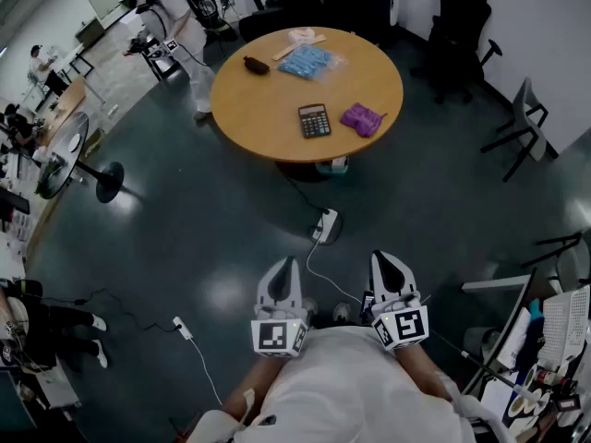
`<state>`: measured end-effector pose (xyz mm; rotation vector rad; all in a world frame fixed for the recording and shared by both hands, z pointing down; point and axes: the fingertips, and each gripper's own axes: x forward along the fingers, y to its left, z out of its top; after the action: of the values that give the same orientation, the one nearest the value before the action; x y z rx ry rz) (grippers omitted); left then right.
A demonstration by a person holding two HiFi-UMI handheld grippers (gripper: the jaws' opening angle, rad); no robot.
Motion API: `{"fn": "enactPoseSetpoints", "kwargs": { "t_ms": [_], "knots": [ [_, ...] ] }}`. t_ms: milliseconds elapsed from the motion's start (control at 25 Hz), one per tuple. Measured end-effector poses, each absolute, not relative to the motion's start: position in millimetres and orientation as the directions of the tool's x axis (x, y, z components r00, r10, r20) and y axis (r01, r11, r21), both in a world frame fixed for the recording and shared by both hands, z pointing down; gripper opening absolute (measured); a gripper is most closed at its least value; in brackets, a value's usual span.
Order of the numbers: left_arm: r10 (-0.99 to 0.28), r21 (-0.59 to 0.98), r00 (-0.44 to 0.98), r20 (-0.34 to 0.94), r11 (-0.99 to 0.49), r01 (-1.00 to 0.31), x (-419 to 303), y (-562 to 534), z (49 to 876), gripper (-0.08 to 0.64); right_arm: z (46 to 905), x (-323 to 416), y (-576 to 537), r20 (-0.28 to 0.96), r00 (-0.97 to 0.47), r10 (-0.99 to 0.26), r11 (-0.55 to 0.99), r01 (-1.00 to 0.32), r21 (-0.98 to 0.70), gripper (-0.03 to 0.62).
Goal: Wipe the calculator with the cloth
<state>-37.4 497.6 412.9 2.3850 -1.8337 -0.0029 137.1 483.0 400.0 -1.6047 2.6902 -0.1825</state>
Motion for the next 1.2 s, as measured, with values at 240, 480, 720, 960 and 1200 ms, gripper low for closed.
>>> {"fn": "enactPoseSetpoints", "kwargs": {
  "t_ms": [240,480,720,960,1200],
  "knots": [
    [-0.961,0.103,0.262,0.082,-0.254,-0.962,-38.2,498.5,414.1,0.007,401.3,136.5,483.1,0.058,-0.478,-0.876,0.470,-0.875,-0.114,0.015],
    [-0.962,0.095,0.258,0.086,-0.249,-0.964,-37.9,501.4,415.8,0.006,402.7,138.8,484.2,0.059,-0.482,-0.874,0.472,-0.872,-0.125,0.015],
    [-0.967,0.099,0.237,0.096,-0.228,-0.969,-36.1,501.6,418.5,0.008,399.3,150.1,482.6,0.040,-0.475,-0.879,0.464,-0.871,-0.160,0.015],
    [-0.975,0.099,0.192,0.108,-0.182,-0.978,-30.2,507.5,420.4,0.007,399.7,161.9,480.3,0.037,-0.494,-0.869,0.484,-0.862,-0.154,0.015],
    [-0.980,0.071,0.166,0.108,-0.159,-0.985,-19.6,510.6,419.9,0.007,403.9,174.4,470.4,0.033,-0.509,-0.860,0.502,-0.856,-0.126,0.015]
  ]
}}
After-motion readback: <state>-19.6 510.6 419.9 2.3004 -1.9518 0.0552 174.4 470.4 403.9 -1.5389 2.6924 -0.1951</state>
